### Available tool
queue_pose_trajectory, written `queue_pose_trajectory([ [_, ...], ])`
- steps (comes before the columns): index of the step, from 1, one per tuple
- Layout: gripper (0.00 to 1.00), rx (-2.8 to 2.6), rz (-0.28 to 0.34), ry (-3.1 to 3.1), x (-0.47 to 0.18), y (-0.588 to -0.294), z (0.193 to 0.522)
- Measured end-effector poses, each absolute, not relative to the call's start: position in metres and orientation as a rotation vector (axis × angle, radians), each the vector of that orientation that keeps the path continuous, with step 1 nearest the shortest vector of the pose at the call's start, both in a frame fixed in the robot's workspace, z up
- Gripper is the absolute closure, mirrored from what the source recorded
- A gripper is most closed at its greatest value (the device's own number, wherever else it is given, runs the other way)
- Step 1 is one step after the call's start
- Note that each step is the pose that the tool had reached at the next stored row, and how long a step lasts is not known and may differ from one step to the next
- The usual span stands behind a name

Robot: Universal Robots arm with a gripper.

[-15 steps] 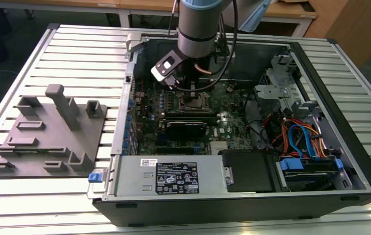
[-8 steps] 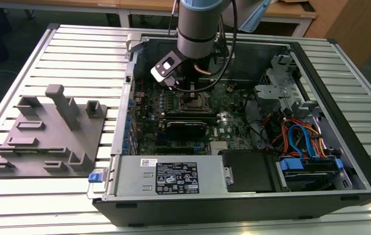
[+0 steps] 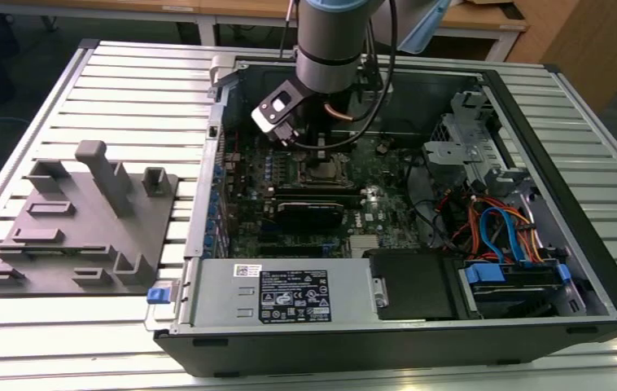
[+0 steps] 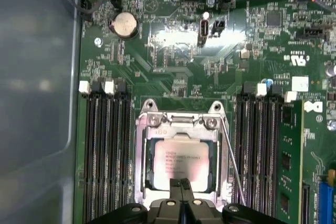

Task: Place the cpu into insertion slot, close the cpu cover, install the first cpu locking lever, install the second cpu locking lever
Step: 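Close the cpu cover, then install the first cpu locking lever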

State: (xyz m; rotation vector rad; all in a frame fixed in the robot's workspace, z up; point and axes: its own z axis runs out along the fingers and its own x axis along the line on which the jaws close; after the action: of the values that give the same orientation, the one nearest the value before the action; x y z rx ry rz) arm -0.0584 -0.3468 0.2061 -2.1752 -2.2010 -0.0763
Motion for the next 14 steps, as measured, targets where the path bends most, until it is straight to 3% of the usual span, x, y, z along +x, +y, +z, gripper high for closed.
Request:
queue_pose_trajectory([
  [14,0.89,-2.175,-0.076,-2.201,-0.042,-0.347,0.206],
])
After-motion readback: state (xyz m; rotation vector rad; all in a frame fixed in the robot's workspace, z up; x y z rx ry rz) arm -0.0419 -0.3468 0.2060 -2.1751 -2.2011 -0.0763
